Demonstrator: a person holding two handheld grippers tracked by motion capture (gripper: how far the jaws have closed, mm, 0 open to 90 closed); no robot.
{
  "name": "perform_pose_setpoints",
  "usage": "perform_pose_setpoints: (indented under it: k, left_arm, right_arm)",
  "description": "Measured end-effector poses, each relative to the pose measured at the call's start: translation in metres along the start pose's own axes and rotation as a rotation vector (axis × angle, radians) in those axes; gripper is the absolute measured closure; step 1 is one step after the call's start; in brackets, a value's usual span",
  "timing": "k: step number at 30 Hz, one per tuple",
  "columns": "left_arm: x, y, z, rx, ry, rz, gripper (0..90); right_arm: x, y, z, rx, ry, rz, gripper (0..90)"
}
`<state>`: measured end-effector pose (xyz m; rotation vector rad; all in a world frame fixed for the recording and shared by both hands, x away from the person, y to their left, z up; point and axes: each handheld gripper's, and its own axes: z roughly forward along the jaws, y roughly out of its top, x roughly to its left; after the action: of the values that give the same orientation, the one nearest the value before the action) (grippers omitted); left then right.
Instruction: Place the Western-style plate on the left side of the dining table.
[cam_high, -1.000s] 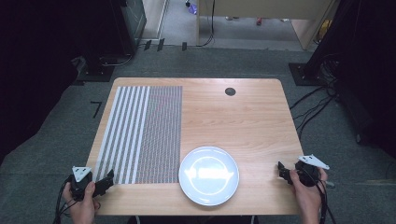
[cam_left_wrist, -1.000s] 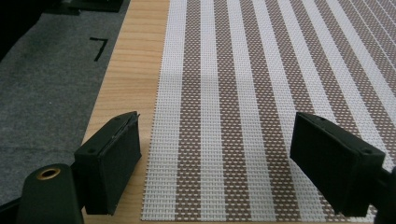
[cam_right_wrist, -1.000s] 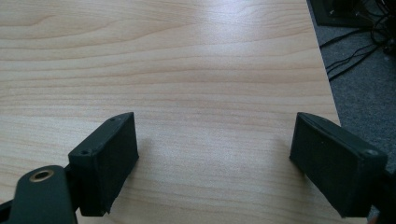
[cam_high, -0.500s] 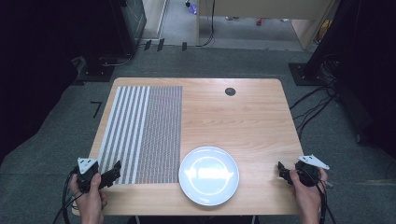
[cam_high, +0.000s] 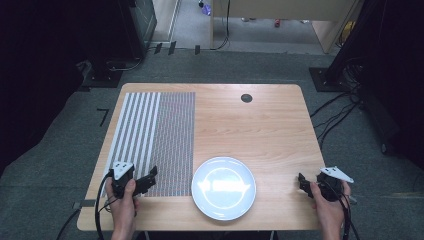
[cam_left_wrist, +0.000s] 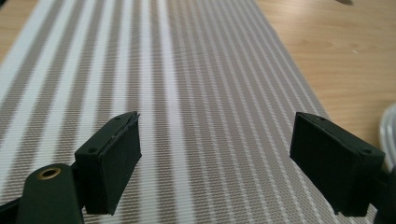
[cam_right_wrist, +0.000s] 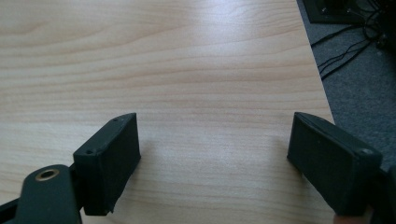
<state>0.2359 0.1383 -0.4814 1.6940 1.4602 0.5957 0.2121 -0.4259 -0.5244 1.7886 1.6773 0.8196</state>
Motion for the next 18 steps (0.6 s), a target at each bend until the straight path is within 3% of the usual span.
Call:
perform_pose_setpoints:
  k: [4, 10, 18]
  left_arm:
    - [-0.018, -0.009, 0.0, 0.021, -0.047, 0.074, 16.5]
    - [-0.031, -0.015, 0.0, 0.031, -0.089, 0.065, 16.5]
    - [-0.046, -0.018, 0.003, 0.05, -0.112, 0.097, 16.5]
  right_arm:
    - [0.006, 0.003, -0.004, -0.034, 0.063, 0.068, 17.8]
    - [0.026, 0.012, -0.012, -0.074, 0.126, 0.072, 18.5]
    - [0.049, 0.017, -0.017, -0.086, 0.14, 0.044, 21.5]
